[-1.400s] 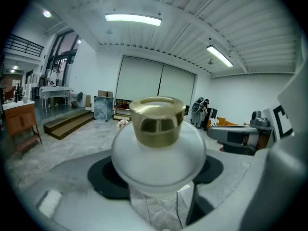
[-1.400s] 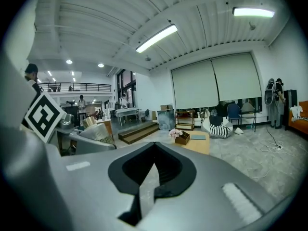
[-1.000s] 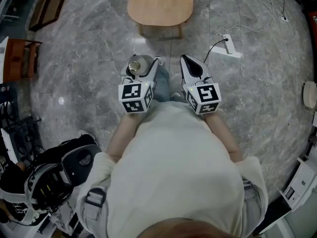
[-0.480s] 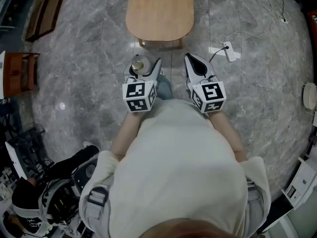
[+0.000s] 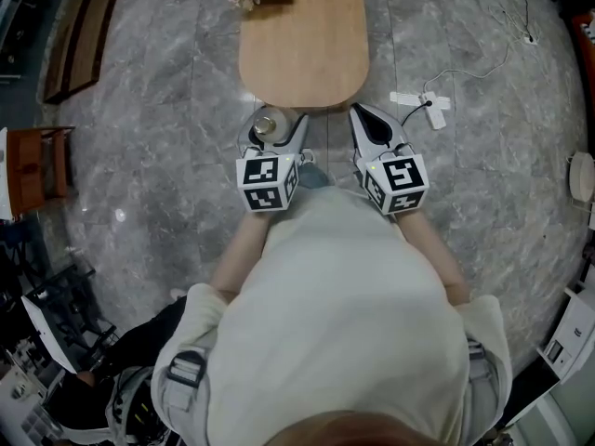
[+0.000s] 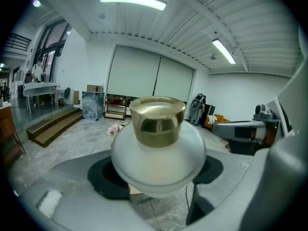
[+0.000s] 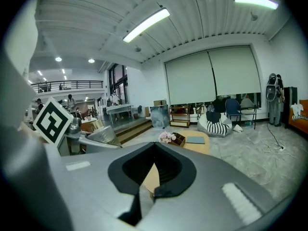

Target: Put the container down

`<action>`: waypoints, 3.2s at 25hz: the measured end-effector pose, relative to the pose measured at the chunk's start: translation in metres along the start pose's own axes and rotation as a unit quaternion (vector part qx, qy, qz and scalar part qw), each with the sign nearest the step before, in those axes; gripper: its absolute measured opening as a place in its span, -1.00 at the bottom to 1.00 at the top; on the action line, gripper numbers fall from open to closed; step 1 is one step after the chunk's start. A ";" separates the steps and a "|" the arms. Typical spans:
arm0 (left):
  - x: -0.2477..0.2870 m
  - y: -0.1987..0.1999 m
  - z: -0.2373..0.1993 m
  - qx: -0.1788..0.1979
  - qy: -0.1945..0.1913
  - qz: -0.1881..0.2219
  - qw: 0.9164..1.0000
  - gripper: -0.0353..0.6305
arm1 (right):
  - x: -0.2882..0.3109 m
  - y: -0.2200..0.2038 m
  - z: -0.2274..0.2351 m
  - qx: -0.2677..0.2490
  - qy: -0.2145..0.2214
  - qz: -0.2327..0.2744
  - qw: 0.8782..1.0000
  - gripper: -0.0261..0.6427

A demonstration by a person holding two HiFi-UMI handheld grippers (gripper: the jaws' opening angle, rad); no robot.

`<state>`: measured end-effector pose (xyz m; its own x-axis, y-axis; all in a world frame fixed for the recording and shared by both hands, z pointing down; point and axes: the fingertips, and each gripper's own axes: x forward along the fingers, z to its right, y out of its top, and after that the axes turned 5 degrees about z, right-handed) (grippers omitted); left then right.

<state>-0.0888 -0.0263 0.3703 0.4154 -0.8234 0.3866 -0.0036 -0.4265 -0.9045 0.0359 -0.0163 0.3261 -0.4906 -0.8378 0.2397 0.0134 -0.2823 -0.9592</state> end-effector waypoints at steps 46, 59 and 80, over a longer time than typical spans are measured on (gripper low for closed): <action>0.359 -0.195 -0.108 0.073 -0.024 -0.117 0.990 0.16 | 0.176 -0.196 0.133 0.096 -0.055 -0.141 0.984 -0.92; 0.423 -0.253 -0.135 0.098 0.007 -0.125 0.987 0.16 | 0.191 -0.256 0.137 0.123 -0.036 -0.172 0.977 -0.92; 0.422 -0.252 -0.133 0.075 -0.009 -0.130 0.989 0.33 | 0.184 -0.254 0.127 0.140 -0.049 -0.158 0.976 -0.92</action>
<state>-0.0335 -0.3163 0.7854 0.4011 -0.6855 0.6076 0.2408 -0.5611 -0.7919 0.0531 -0.1581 0.6332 -0.4232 -0.7250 0.5433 0.1186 -0.6389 -0.7601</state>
